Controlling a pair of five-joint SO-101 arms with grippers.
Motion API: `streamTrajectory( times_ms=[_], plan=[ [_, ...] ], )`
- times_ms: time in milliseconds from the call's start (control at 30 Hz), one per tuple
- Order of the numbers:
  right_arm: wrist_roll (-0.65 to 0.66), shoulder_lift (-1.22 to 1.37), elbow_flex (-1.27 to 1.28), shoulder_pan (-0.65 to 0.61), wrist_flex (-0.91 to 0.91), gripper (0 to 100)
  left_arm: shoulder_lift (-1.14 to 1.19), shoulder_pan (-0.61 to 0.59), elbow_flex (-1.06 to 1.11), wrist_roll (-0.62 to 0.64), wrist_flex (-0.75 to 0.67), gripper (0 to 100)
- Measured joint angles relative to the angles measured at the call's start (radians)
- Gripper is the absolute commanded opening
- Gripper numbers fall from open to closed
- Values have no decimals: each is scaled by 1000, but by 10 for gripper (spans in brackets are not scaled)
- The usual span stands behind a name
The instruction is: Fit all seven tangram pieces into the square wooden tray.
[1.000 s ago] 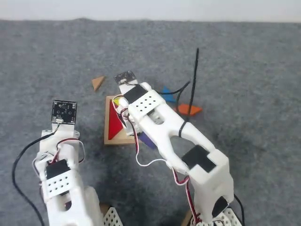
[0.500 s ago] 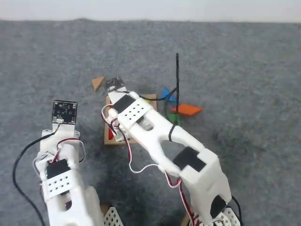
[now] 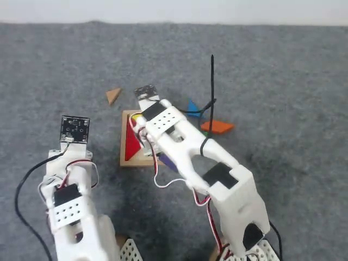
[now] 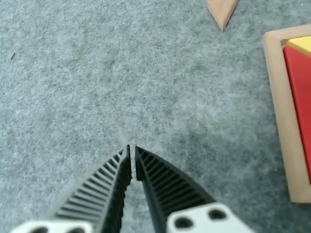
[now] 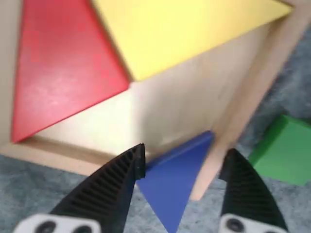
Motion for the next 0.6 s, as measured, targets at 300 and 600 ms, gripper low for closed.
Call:
streamTrajectory(
  times_ms=[300,600],
  plan=[
    [0,11,-5,0,14,228,0,0,0,0,-2,12],
    [0,14,-5,-2,68,227,0,0,0,0,-2,12]
  ],
)
